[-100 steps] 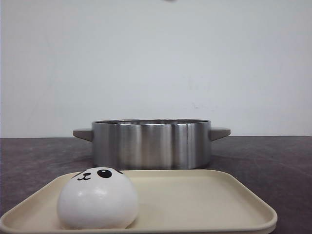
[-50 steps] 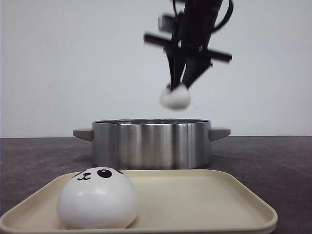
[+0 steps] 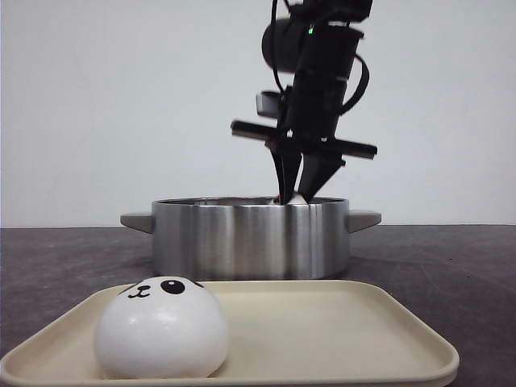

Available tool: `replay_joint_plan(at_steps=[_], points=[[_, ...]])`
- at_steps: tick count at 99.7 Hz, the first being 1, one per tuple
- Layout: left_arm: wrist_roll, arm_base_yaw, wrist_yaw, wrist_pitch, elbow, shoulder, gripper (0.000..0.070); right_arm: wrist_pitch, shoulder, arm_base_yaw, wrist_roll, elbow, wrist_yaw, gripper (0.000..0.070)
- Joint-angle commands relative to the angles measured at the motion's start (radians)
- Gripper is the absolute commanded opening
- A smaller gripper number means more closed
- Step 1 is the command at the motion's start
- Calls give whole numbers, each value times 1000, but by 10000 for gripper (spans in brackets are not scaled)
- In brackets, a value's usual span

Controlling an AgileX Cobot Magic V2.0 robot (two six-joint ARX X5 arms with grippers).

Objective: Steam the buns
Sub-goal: 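Lift the bun with the right gripper and lower it into the pot, then open the right gripper to release the bun on the steamer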

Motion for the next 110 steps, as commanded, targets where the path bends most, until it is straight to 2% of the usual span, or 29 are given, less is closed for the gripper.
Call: replay_joint_plan(at_steps=[1,37,56,73,86,110], points=[[6,-9,2,4,14,6,0,9,19,6,25,25,-2,0],[6,-9,2,-21,14,6,0,-40,72,0,47,25,-12,0],[6,-9,2,-20,14,6,0,2,72,2,59,25,-12,22],[6,-9,2,-24,14,6,0,-6,72,1,58,25,-1,175],[7,-9,2,-25,14,6,0,-5,72,3,59,25,19,248],[6,-9,2,-26,14,6,0,-5,72,3,58,25,18,467]])
